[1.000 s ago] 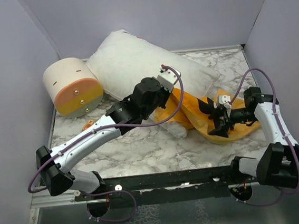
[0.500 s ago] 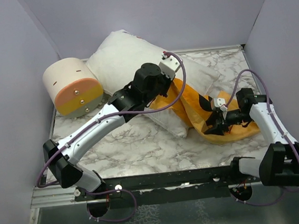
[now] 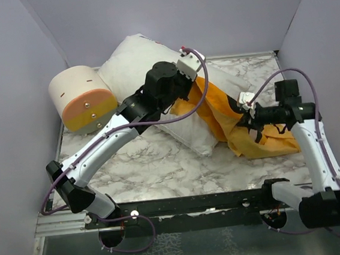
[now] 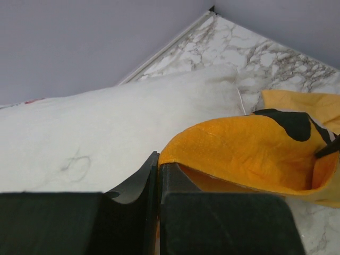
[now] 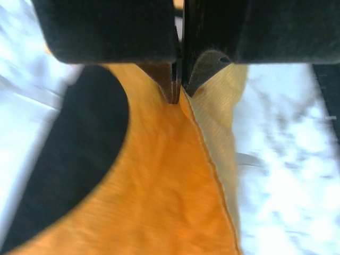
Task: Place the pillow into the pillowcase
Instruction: Flatten out the pillowcase at the center of the board.
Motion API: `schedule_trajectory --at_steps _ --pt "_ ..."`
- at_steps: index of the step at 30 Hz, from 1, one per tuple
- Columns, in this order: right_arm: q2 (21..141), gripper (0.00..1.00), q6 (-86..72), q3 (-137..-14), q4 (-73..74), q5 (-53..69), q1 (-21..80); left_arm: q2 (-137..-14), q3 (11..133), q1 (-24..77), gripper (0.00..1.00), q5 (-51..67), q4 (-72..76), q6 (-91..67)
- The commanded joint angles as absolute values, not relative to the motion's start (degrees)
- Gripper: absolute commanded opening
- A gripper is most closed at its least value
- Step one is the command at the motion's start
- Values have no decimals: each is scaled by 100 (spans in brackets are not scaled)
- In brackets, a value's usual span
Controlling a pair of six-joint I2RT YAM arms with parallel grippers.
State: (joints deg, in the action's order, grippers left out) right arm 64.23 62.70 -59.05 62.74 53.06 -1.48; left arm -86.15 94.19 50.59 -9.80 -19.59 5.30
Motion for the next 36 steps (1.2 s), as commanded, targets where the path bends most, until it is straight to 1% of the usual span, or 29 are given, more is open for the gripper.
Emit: schedule_trajectory --at_steps 1,4,7,10,13,15,17,21,24,26,28,30,34,36 --pt "5635 1 4849 -6800 4689 2568 -277 -8547 10172 4992 0 -1063 -1778 808" --pt "5913 1 4413 -7838 4058 1459 -408 -8535 10650 4993 0 -694 -1877 725" --pt "6212 1 4172 -9047 3637 897 -439 -8392 10966 5005 0 -151 -1768 610" --pt "6480 1 4109 -10455 3482 604 -439 -8190 11216 5063 0 409 -1386 485" --pt "6646 1 4210 -11746 3444 503 -439 -8174 11770 5137 0 931 -1159 334" --pt "6575 1 4303 -12236 3324 522 -439 -8228 12190 5173 0 1458 -1025 147" --pt "6418 1 4407 -12448 3209 523 -439 -8309 12542 5213 0 2075 -890 -134" --pt "6087 1 4545 -12441 3163 301 -439 -8340 12653 5352 0 2914 -439 -664" --pt "5901 1 4547 -12197 3191 221 -431 -8296 12443 5491 0 3009 -375 -665" --pt "5804 1 4544 -11982 3201 178 -431 -8228 12265 5519 0 2828 -418 -526" --pt "5763 1 4595 -11769 3182 51 -431 -8123 12045 5520 0 2459 -518 -304" --pt "5710 1 4719 -11315 3111 -77 -431 -8066 11882 5520 0 1712 -736 -62" --pt "5491 1 5053 -9741 2557 -465 -431 -8218 11661 5520 0 280 -1250 482" --pt "5416 1 5185 -8913 2231 -679 -433 -8416 11453 5503 0 -178 -1248 716"
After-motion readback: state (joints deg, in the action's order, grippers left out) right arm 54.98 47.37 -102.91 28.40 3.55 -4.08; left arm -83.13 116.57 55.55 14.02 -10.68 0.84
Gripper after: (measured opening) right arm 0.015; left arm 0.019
